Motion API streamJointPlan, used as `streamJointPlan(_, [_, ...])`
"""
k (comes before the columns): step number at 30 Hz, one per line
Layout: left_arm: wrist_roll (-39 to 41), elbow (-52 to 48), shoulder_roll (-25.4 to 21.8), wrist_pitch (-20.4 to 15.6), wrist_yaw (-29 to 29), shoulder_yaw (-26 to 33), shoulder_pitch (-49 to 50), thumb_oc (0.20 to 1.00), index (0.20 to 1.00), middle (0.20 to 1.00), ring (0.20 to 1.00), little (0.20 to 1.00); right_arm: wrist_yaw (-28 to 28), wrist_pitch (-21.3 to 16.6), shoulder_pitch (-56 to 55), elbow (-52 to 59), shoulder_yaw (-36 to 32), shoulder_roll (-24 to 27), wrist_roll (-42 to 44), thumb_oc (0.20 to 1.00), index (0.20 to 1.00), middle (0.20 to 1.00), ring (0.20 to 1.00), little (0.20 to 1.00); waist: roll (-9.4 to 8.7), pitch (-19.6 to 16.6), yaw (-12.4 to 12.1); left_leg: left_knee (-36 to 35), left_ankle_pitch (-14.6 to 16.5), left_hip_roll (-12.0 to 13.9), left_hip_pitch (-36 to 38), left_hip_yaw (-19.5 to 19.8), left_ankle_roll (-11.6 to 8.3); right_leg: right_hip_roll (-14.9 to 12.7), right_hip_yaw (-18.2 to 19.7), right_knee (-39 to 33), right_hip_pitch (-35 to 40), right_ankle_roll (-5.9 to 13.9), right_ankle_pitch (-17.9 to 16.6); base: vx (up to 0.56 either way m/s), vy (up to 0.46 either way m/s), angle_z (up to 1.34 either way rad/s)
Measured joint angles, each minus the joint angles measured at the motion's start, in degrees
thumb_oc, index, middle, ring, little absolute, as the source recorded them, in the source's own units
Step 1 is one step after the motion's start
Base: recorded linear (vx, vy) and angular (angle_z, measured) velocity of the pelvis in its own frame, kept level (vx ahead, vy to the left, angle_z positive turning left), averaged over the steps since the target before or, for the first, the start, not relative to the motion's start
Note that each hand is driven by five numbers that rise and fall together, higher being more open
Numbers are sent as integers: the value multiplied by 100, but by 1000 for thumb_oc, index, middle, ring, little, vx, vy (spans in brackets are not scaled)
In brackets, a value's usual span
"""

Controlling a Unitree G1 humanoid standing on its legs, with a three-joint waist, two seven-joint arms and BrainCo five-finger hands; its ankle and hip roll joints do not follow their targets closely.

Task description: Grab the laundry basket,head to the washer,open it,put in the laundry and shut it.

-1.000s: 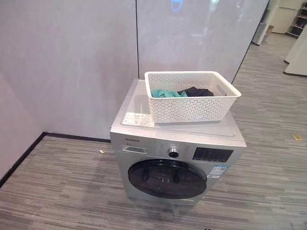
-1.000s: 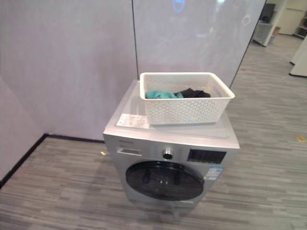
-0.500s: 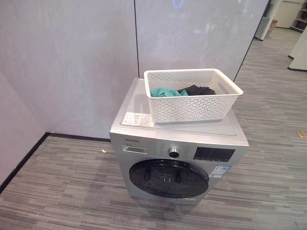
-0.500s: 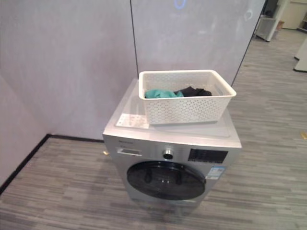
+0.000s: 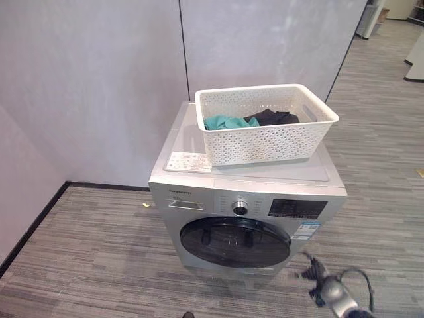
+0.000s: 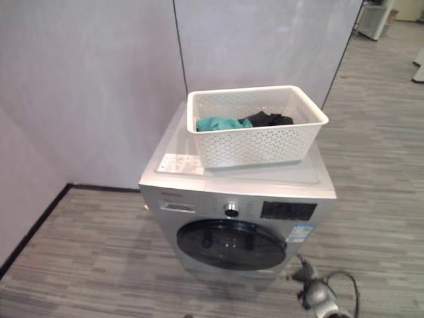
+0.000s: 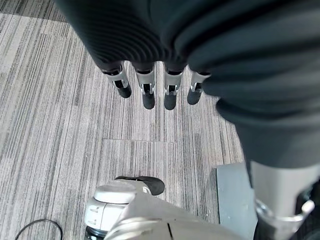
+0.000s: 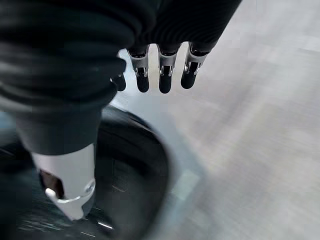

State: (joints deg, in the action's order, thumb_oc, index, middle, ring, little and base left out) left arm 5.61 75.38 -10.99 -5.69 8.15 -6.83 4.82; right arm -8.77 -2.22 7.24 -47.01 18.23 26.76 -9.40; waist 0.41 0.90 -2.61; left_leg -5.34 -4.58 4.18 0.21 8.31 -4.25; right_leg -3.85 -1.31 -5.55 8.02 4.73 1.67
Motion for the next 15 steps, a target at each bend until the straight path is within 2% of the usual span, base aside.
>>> streamJointPlan(5, [15,-15,0,-17,0,-4,-31,1000,1000,1000,1000,1000,3,-35,218,33,141,-126,-43,1000,1000,1000,1000,1000,-99,81,-35,0,1,-4,1,-11,-1,-4,12,-1,-1,4,1,0,0,0])
streamJointPlan(6, [14,-17,-5,-25,1,-20,-26,1000,1000,1000,1000,1000,7,-37,273,-37,338,-145,-50,1000,1000,1000,1000,1000,-97,106,-44,0,2,-3,0,-14,0,-5,16,-1,-5,9,0,0,0,0])
streamJointPlan(15, [3,-244,9,-77,6,-118,-46,1000,1000,1000,1000,1000,-36,-39,922,-608,714,-228,-40,1000,1000,1000,1000,1000,74,244,-216,1,-36,41,-116,60,-47,51,-35,-1,-91,13,-20,-38,-30,3])
